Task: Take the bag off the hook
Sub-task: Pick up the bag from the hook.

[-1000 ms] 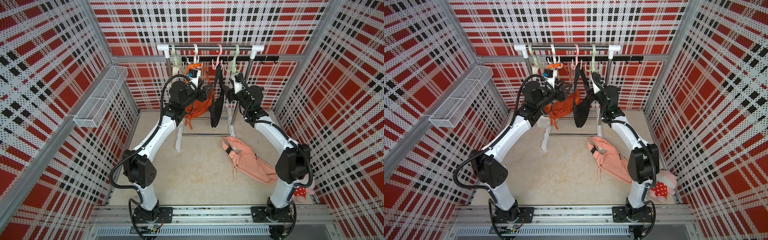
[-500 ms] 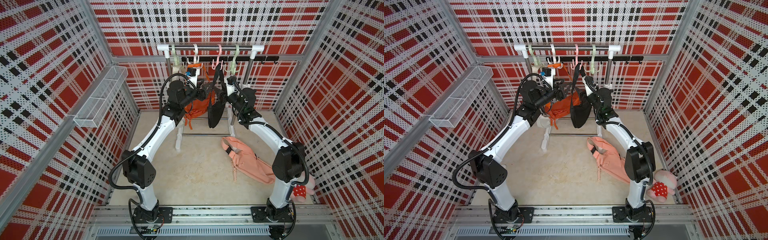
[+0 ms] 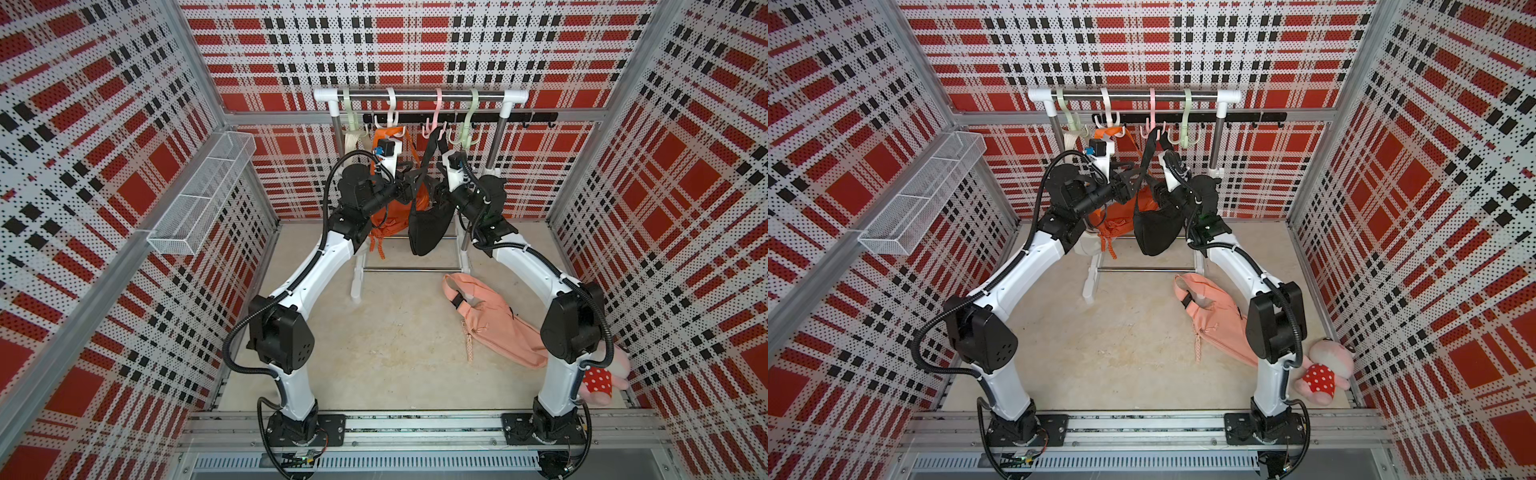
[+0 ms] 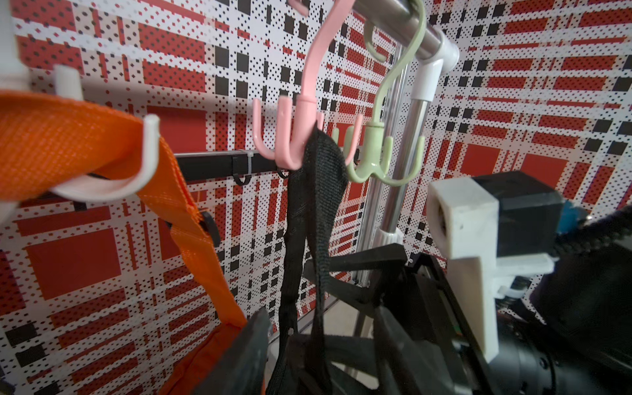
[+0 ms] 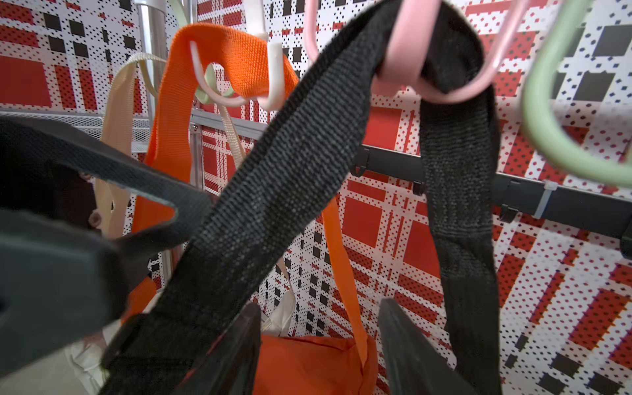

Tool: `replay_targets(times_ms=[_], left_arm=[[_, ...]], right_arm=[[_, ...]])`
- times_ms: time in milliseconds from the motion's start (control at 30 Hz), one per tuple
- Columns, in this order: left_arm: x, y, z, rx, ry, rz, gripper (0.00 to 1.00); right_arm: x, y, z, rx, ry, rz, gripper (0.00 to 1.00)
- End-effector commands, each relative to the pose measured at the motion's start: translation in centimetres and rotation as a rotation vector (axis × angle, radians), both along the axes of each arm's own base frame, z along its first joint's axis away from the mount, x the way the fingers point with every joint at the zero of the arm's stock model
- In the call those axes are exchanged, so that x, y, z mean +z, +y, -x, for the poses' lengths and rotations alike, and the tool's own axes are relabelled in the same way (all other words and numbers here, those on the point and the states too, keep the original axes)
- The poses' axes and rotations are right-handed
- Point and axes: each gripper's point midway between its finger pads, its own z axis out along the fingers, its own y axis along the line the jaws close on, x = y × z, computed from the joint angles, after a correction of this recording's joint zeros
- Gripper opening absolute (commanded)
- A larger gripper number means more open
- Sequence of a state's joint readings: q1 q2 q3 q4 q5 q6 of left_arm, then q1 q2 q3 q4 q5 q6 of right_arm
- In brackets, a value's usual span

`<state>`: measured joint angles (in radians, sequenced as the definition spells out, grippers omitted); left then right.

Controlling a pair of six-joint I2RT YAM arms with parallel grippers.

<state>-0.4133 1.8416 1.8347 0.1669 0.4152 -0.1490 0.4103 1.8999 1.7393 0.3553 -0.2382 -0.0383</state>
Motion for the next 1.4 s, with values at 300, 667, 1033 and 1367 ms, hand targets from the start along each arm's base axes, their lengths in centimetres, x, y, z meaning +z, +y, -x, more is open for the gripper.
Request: replay_targets(times_ms=[300, 667, 1033, 1367], left_arm=[[-0.5, 0.2, -1.4, -0.002, 0.001, 0.019, 0.18], [0.4, 1.3, -1.7, -0.011, -0.012, 0.038, 0.06], [0.6, 2.5, -2.1, -0.009, -0.008, 0.052, 0.0], [0.7, 4.2, -2.7, 0.005, -0.006, 0.061, 0.0]], right_arm=[[1.8, -2.2, 0.8, -0.119, -0.038, 0.026, 0.6], [2.2, -4.9, -0.6, -0.12, -0.027, -0.042, 0.61], [2.5, -6.0, -1.4, -0.202, -0.071, -0.016, 0.61], [1.6, -6.2, -3.1, -0.129, -0.044, -0.028, 0.59]])
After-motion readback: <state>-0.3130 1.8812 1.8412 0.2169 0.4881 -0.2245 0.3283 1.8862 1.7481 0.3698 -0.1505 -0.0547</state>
